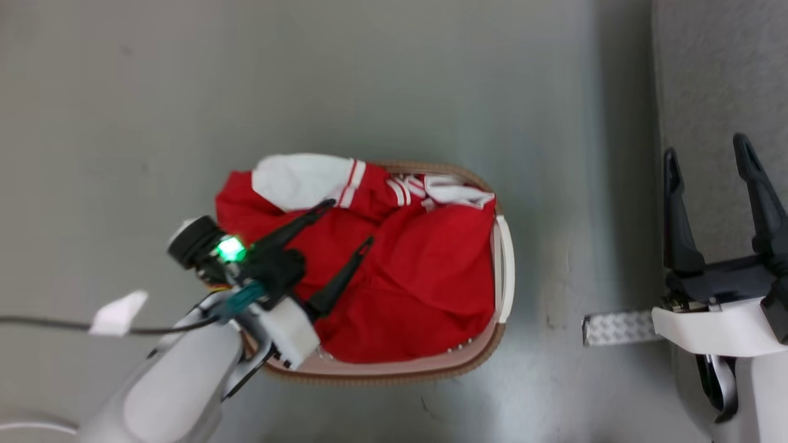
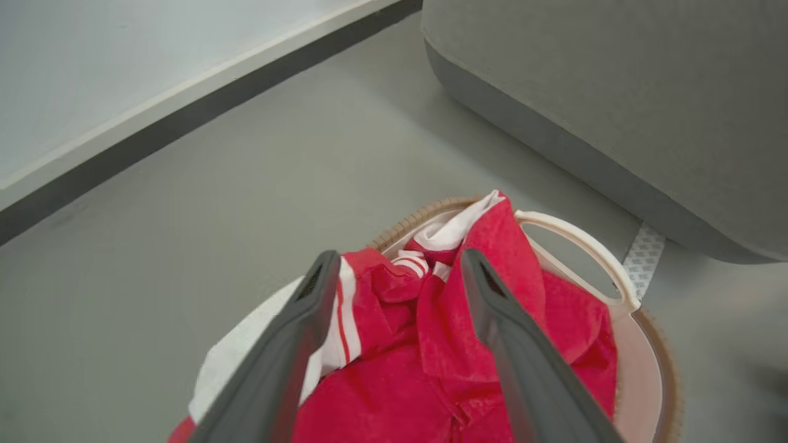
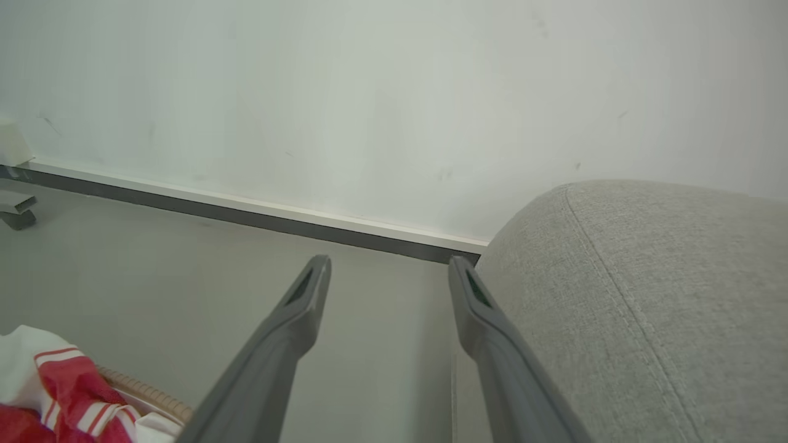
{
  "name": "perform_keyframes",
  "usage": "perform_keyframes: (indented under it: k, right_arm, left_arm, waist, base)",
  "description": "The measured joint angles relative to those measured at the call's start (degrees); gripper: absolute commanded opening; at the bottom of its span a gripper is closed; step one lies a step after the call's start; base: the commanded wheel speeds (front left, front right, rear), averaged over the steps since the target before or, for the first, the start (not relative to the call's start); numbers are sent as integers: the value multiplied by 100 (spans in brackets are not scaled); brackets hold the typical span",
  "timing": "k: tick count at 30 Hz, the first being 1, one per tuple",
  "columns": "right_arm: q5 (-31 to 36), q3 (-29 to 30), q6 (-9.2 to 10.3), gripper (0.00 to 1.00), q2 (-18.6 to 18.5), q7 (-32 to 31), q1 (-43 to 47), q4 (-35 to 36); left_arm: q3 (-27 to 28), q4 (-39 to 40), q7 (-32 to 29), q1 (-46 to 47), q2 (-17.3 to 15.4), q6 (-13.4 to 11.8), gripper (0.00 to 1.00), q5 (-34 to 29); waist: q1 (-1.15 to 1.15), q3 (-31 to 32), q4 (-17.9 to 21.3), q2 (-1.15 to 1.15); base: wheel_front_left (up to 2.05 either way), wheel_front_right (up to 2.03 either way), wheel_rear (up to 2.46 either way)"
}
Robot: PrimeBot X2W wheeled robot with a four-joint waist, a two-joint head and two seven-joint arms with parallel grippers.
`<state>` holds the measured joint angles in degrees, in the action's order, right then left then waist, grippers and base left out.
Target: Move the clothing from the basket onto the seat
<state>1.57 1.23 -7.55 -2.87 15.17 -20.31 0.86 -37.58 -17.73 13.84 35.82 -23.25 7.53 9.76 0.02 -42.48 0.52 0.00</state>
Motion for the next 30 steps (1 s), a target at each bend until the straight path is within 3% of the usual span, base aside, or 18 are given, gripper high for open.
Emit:
perform_keyframes:
  k: [3, 10, 15, 23, 24, 25, 26, 30]
  right_arm:
    - [66, -90, 0, 100, 0, 1, -114, 97]
    - [145, -171, 0, 100, -2, 0, -219, 268]
    - [247, -252, 0, 100, 1, 0, -254, 319]
    - [350, -263, 0, 100, 0, 0, -213, 396]
    - [359, -260, 0, 100, 0, 0, -202, 393]
    - [372, -261, 0, 100, 0, 0, -194, 388]
    - [387, -266, 0, 100, 0, 0, -190, 378]
    - [400, -267, 0, 100, 0, 0, -180, 302]
  left_arm:
    - [-510, -322, -319, 399, 15, 0, 100, 226]
    - [-1212, -982, -875, 1012, 403, 0, 100, 1265]
    - [-1451, -1417, -1034, 1267, 670, 0, 100, 1964]
    - [-1785, -2276, -865, 1591, 1055, 0, 100, 2406]
    - [-1881, -2332, -813, 1608, 1098, 0, 89, 2431]
    - [-1983, -2398, -749, 1635, 1129, 0, 36, 2471]
    - [-2093, -2460, -659, 1667, 1147, 0, 0, 2526]
    - [-2428, -2626, -349, 1684, 1215, 0, 0, 2869]
  waist:
    - [0, -354, 48, 0]
    - [-1, -947, 152, 0]
    - [-1, -1204, 196, 0]
    - [-1, -1271, 276, 0]
    - [-1, -1259, 275, 0]
    - [-1, -1241, 275, 0]
    - [-1, -1217, 274, 0]
    - [-2, -1043, 267, 0]
  base:
    - [0, 0, 0]
    - [0, 0, 0]
    - [0, 0, 0]
    - [0, 0, 0]
    - [0, 0, 0]
    - [0, 0, 0]
    - [0, 0, 0]
    - [0, 0, 0]
